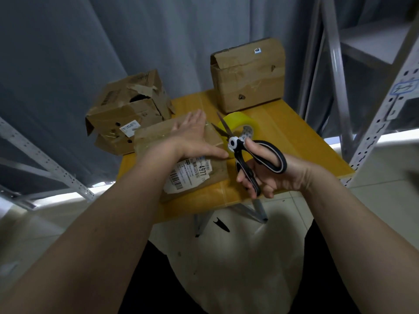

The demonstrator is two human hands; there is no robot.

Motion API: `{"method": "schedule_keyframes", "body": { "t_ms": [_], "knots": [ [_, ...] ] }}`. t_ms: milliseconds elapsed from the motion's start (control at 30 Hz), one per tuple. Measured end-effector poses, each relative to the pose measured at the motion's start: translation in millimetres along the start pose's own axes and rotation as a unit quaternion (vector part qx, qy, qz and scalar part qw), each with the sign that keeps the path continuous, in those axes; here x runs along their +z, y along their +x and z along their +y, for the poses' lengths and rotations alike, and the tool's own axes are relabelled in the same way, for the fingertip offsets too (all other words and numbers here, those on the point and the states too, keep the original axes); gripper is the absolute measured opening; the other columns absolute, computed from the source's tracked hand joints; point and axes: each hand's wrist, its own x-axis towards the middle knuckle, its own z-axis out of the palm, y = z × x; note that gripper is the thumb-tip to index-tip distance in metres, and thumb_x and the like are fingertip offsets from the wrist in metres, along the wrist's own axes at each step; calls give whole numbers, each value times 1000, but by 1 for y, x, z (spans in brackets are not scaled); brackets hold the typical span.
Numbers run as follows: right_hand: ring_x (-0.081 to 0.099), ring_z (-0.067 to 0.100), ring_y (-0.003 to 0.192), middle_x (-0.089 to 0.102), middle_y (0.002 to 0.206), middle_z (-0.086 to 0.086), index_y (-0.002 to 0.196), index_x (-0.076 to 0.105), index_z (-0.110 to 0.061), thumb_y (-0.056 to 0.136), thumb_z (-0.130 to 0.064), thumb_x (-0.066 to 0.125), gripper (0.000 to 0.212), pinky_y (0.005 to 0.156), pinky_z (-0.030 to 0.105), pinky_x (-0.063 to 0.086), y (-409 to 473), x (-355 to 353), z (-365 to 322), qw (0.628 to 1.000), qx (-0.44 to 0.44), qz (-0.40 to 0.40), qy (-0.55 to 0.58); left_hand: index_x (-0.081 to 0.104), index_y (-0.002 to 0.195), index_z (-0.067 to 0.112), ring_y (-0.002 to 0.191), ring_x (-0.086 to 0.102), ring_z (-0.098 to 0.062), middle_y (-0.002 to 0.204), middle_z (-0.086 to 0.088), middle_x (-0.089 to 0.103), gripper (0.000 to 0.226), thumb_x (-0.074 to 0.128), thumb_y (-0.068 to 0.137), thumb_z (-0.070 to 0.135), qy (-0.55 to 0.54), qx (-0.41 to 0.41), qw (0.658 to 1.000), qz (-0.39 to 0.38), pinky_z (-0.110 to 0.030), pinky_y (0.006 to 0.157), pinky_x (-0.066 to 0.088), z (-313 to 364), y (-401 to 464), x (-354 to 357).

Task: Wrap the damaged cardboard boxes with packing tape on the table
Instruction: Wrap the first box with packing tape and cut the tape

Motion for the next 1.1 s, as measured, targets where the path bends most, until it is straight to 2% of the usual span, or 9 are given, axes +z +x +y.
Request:
{"method": "schedule_keyframes", "body": {
  "t_ms": [267,600,700,767,800,867,933,967,1100],
  "knots": [
    [64,29,64,54,73,16,100,63,6,72,-81,48,92,41,26,52,-18,-15,17,995,13,-95,40,-7,155,20,150,-11,-19,163,3,-13,130,65,63,78,-4,-3,1000,-4,-49,119,-1,4,-4,-5],
    [66,24,63,59,71,12,97,61,3,79,-79,29,89,43,25,54,11,-5,7,988,17,-103,110,-16,152,31,149,-16,-20,162,3,-18,136,62,55,84,5,5,1000,-27,-51,119,-3,4,-7,-6],
    [66,23,61,60,72,13,96,62,3,80,-79,29,90,42,25,53,18,-5,4,987,13,-100,123,-9,155,27,149,-13,-22,163,1,-16,143,49,41,91,15,9,999,-49,-53,120,1,5,-13,-11],
    [67,23,61,61,72,13,95,63,2,80,-79,29,89,43,25,54,21,-5,4,987,17,-104,121,5,156,22,150,-2,-27,164,-3,-4,142,41,40,95,18,6,998,-59,-54,120,10,7,-15,-15],
    [67,23,61,62,72,12,95,63,2,80,-79,28,89,43,25,54,22,-5,4,987,18,-104,119,16,155,18,149,9,-30,163,-7,8,136,37,46,97,10,-2,999,-53,-54,118,17,9,-13,-19],
    [67,22,61,62,71,12,95,63,1,80,-78,29,88,44,25,54,23,-5,5,987,20,-104,117,45,142,14,138,36,-31,152,-12,38,99,37,74,87,-41,-23,999,1,-47,111,34,13,-3,-26],
    [66,22,60,62,70,11,95,62,1,79,-79,30,88,44,25,54,24,-4,5,988,22,-100,113,55,133,16,129,47,-28,142,-9,51,58,47,94,58,-85,-14,993,83,-38,105,39,18,9,-28],
    [66,22,60,61,69,11,95,62,1,78,-79,31,88,43,26,54,24,-4,5,989,24,-96,107,55,134,18,129,47,-26,142,-7,51,48,51,97,47,-93,0,991,97,-35,105,37,21,14,-28],
    [66,22,59,59,67,10,93,63,0,78,-80,32,87,43,25,54,25,-4,3,993,38,-81,76,59,132,22,126,51,-20,139,-3,55,42,64,92,34,-119,20,992,41,-30,99,39,27,33,-25]
  ]
}}
